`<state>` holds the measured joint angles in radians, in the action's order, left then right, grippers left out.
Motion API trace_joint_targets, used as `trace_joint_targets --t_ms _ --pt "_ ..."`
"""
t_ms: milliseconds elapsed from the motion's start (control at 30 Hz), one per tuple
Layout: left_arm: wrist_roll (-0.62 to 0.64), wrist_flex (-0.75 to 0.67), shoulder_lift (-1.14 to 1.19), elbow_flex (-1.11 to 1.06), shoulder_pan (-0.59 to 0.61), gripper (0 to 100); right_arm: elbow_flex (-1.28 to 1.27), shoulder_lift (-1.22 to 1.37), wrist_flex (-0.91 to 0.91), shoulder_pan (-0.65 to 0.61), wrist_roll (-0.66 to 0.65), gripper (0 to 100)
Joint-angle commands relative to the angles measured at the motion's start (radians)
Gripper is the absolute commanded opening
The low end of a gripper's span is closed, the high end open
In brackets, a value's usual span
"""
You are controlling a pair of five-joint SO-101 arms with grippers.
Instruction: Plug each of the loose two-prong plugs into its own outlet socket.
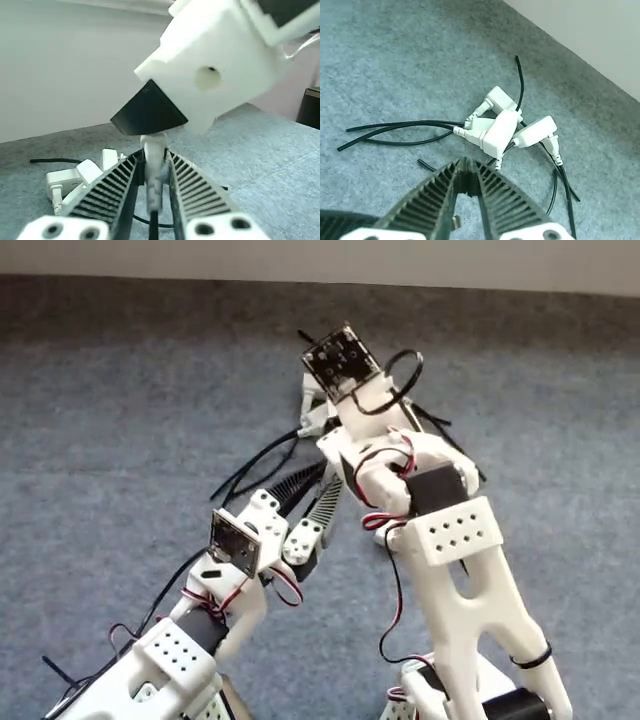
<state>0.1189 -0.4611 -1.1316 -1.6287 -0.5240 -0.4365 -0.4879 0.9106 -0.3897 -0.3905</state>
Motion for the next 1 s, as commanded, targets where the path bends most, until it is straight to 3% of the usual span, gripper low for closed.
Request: trace_joint_targets --t_ms 0,367,667,767,867,967 --pt "0.003 -0.012 -0.021 0.030 -0.002 1 -0.117 0.008 -0.074 0.081 -0.006 0.7" --pt "0.003 -0.012 -0.021 0.030 -0.002 1 0.036 0.007 -0.036 0.081 -0.011 0.7" --pt "0.003 -0.012 -0.013 0.028 -0.004 1 0.746 0.008 0.401 0.082 -0.012 0.7" --pt "0.003 -0.009 -0.013 0.028 -0.004 1 0.934 0.008 0.533 0.134 -0.012 0.7" --pt "0.003 0.075 -0.013 0.048 -0.004 1 0.989 0.018 0.624 0.222 -0.012 0.7" --pt "-0.002 0.269 -0.012 0.120 -0.005 1 0.989 0.019 0.685 0.332 -0.012 0.7"
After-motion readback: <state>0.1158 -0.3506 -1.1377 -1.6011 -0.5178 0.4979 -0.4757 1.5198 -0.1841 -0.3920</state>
